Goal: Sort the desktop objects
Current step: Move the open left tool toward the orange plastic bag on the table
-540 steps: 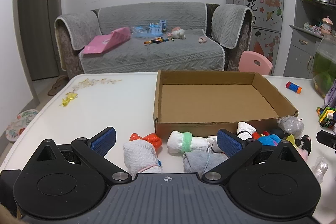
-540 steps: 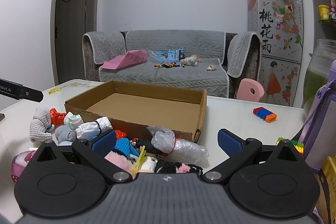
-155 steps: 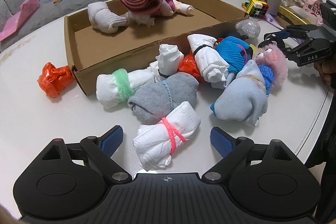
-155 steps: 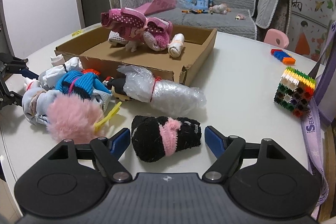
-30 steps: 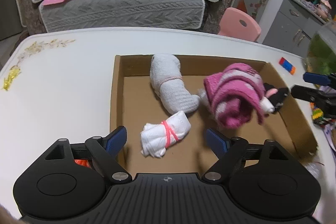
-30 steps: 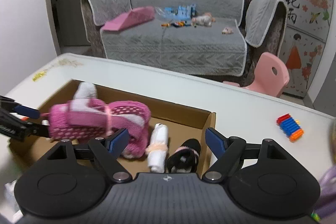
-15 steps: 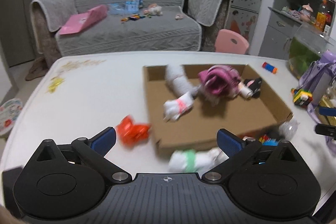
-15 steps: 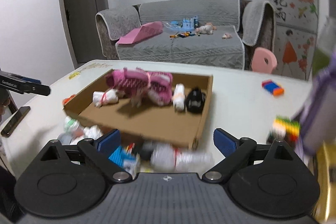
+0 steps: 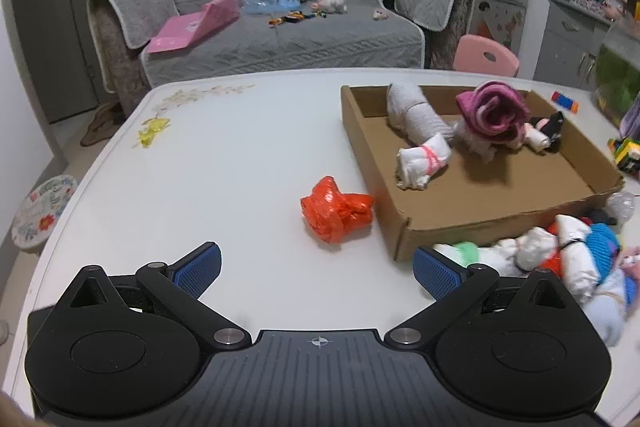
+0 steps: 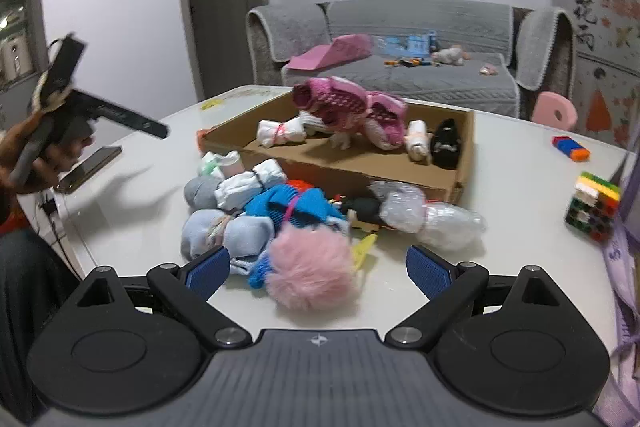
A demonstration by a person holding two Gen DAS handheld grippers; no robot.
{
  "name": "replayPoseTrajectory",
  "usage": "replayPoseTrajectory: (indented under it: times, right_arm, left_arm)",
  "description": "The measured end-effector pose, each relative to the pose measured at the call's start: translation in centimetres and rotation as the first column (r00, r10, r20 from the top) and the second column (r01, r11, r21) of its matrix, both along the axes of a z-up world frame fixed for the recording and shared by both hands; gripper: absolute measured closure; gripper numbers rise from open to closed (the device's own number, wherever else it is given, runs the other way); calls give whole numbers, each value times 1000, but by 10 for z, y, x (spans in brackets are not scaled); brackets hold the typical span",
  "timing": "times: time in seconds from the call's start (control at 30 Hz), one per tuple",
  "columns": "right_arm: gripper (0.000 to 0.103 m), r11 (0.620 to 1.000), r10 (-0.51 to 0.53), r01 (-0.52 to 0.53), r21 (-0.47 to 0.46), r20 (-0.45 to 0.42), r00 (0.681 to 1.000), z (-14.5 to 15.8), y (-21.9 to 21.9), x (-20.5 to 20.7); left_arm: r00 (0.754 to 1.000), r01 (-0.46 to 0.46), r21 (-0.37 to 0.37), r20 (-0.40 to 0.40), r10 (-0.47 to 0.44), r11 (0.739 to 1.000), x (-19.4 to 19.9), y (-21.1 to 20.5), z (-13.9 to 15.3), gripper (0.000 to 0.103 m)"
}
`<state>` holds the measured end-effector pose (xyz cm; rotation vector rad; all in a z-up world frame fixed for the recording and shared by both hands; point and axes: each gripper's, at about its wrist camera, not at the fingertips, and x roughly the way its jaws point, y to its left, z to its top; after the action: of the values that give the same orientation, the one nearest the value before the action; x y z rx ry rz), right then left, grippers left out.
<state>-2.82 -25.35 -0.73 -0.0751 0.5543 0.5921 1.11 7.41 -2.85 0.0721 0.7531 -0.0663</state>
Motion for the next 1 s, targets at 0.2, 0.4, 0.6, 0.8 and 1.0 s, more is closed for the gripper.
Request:
replayPoseTrajectory:
  times: [0.2, 0.4, 0.6, 0.8, 1.0]
  right_arm:
    - [9, 998, 32, -33, -57, -17, 999, -14, 14, 7]
    - [9, 995, 51, -54, -83, -34, 998, -28, 22, 10]
    - [9, 994, 60, -64, -91, -42, 997, -34, 25, 13]
    - [9, 993, 69, -72, -89, -42, 997, -35, 29, 14]
    - [9, 993, 67, -71, -92, -46, 997, -36, 31, 13]
  left_arm:
    - [999, -5, 14, -48, 6, 1000, 33, 9, -18, 1]
    - [999, 12, 35, -51, -10, 999, 51, 9, -30, 1]
    - [997, -5, -15, -78, 4, 1000, 69, 20, -42, 1]
    - [997, -40, -151, -70, 30, 988, 78, 33, -39, 1]
    - [991, -81, -226, -121, 54, 971, 98, 34, -43, 1]
